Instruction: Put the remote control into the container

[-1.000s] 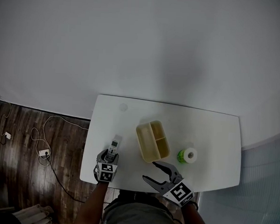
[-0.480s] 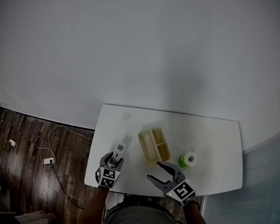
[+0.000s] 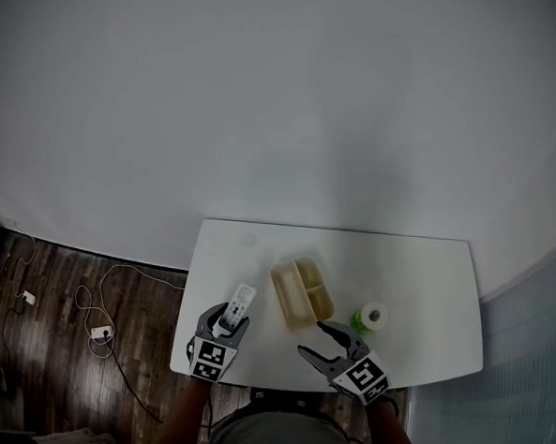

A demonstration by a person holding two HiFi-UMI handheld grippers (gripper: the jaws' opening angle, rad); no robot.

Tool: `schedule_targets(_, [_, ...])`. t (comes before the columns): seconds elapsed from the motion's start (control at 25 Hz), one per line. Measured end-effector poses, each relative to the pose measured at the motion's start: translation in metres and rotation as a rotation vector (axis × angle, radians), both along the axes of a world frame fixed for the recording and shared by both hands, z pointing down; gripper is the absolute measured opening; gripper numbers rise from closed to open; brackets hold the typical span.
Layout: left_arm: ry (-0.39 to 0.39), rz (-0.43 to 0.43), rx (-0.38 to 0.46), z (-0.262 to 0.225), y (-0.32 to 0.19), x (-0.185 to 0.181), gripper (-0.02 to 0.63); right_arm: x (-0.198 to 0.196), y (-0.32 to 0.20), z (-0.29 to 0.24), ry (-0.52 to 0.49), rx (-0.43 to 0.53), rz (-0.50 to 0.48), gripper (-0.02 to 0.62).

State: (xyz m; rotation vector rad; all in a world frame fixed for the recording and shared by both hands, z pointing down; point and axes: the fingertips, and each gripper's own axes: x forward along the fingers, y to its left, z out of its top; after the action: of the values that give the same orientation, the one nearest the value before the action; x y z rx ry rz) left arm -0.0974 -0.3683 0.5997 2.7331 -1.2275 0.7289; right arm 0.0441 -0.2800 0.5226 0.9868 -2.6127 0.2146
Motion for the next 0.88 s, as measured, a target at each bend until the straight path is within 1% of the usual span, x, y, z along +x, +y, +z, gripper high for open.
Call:
schedule_targets(0.12, [0.013, 0.034, 0.027, -0.018, 0.007, 0.006, 0.235, 0.004, 0.0, 0.0, 0.006, 0.012, 0.008, 0.258])
schedule_targets(0.56, [0.106, 0.155, 0.112, -0.092, 0.026, 0.035, 0.235, 0.022, -0.012, -0.015, 0.01, 0.055, 0.038, 0.258])
schedule_targets(0.72, [0.101, 0.205, 0.136, -0.104, 0.032, 0.049, 0.235, 0.024, -0.014, -0.015, 0.014, 0.064, 0.036, 0.258])
schedule_targets(0.88, [0.094, 0.254, 0.133, -0.107, 0.03, 0.06, 0.235, 0.026, -0.018, -0.014, 0.01, 0.063, 0.042, 0.258])
